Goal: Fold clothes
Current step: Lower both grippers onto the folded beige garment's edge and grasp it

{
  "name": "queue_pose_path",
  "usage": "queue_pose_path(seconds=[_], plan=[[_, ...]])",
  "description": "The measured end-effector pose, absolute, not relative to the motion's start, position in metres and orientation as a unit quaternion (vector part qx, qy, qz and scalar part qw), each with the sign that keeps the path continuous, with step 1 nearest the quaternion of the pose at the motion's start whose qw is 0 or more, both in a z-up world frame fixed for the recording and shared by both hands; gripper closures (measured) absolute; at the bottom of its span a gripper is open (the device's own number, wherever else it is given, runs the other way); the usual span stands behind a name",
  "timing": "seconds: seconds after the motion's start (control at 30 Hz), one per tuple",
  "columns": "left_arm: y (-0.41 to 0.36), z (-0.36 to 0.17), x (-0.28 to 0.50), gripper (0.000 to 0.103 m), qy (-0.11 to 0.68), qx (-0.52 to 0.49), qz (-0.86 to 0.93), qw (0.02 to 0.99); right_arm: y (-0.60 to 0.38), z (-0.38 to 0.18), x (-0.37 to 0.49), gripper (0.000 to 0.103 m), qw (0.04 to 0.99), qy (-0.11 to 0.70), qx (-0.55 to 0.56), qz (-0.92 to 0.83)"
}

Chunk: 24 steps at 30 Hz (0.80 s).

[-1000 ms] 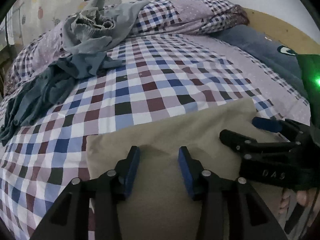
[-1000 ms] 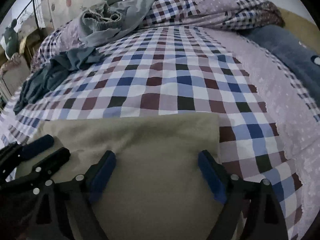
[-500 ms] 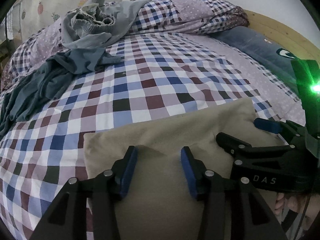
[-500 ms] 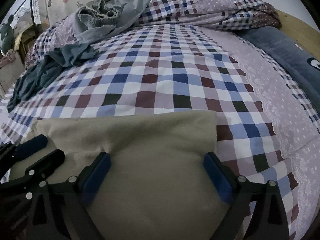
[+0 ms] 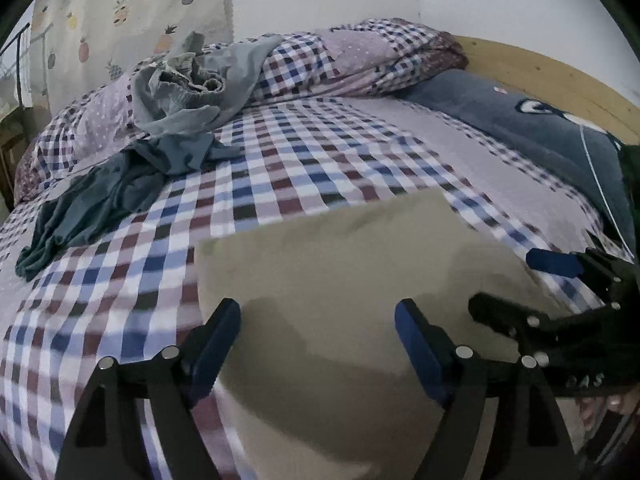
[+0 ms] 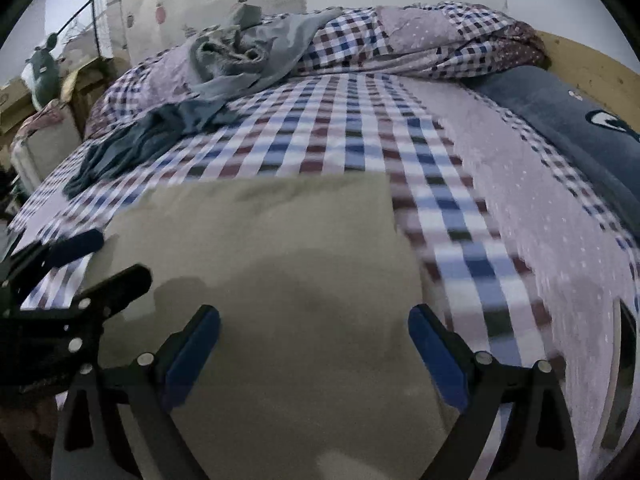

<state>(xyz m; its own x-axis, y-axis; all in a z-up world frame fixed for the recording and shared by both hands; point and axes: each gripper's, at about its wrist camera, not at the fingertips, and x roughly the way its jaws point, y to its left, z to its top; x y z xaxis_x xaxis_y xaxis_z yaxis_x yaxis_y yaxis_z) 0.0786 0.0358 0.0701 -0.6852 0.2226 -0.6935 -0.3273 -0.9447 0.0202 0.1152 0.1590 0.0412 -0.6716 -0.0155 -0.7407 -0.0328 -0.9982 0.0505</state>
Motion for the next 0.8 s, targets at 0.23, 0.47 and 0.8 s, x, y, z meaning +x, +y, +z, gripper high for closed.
queue_pose_path(seconds=[0.23,0.47,0.8], plan=[[0.043,0.054,0.128,0.02,0.092,-0.377,0.911,0.141,0.145,0.028,0.164,0.005,0.002,-0.011,-0.417,0.909],[0.038,0.046,0.148,0.02,0.087,-0.368,0.918,0.117,0.138,0.024,0.187,0.005,0.012,-0.044,-0.401,0.915],[0.022,0.045,0.19,0.019,0.051,-0.39,0.911,0.125,0.133,0.021,0.23,0.005,0.026,-0.039,-0.407,0.912]])
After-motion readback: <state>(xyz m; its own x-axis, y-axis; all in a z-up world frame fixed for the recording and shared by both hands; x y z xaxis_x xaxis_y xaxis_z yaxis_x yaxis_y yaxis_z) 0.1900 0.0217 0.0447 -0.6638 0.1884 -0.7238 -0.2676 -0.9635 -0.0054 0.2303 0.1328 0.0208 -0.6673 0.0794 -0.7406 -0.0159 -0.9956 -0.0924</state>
